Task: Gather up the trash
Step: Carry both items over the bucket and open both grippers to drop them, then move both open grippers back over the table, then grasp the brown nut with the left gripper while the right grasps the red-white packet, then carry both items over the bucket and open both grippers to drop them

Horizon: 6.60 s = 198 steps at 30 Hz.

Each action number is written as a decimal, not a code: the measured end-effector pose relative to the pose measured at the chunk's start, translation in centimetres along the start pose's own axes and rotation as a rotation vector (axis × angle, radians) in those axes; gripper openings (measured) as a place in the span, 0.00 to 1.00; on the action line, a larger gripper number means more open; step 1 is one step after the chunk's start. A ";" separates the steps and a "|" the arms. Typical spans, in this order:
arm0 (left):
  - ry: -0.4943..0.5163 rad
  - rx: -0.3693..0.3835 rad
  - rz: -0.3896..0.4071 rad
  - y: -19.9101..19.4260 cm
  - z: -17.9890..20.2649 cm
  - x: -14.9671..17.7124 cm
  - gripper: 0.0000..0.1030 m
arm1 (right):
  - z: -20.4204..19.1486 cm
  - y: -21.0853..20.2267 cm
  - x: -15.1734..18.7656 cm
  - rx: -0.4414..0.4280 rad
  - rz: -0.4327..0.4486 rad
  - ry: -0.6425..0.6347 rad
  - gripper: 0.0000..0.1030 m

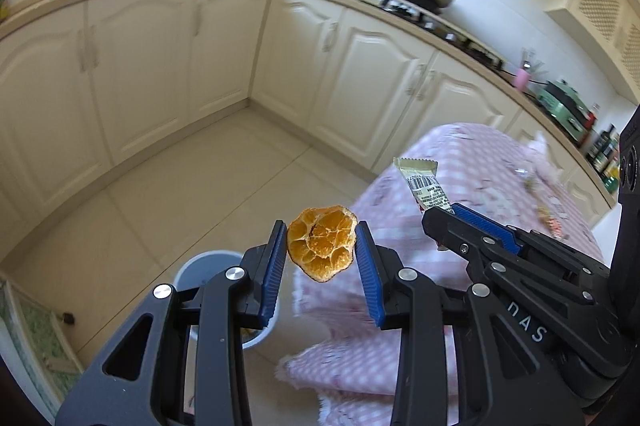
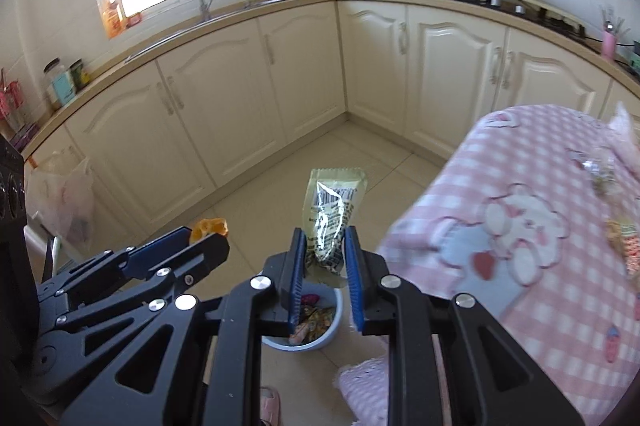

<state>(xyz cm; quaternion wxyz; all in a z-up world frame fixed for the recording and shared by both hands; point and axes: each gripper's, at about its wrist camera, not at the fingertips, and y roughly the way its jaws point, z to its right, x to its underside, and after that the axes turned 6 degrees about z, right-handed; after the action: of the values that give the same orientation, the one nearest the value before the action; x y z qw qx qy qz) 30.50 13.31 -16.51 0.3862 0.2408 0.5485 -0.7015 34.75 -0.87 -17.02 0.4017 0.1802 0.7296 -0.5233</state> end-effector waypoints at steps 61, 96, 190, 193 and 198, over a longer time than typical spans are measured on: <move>-0.078 -0.107 0.030 1.3 -2.8 -1.3 0.55 | 0.4 4.7 -1.5 -0.044 -0.006 0.056 0.42; 0.414 0.246 -0.200 9.1 30.9 2.1 0.49 | 31.6 -12.0 3.9 0.347 0.079 0.446 0.50; -0.018 -0.208 -0.080 2.1 -7.9 -5.2 0.62 | -5.2 9.6 -5.7 -0.172 -0.079 0.098 0.08; -0.024 -0.218 -0.071 1.8 -8.1 -5.5 0.63 | -5.6 9.8 -6.3 -0.187 -0.067 0.103 0.10; -0.026 -0.232 -0.054 1.2 -8.1 -5.9 0.67 | -6.1 10.3 -6.9 -0.196 -0.054 0.095 0.23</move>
<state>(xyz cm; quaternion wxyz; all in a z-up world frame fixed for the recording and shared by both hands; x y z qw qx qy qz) 34.25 22.59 -15.04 0.3995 0.1703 0.6273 -0.6465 43.55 9.70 -17.27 0.3679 0.1448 0.8002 -0.4509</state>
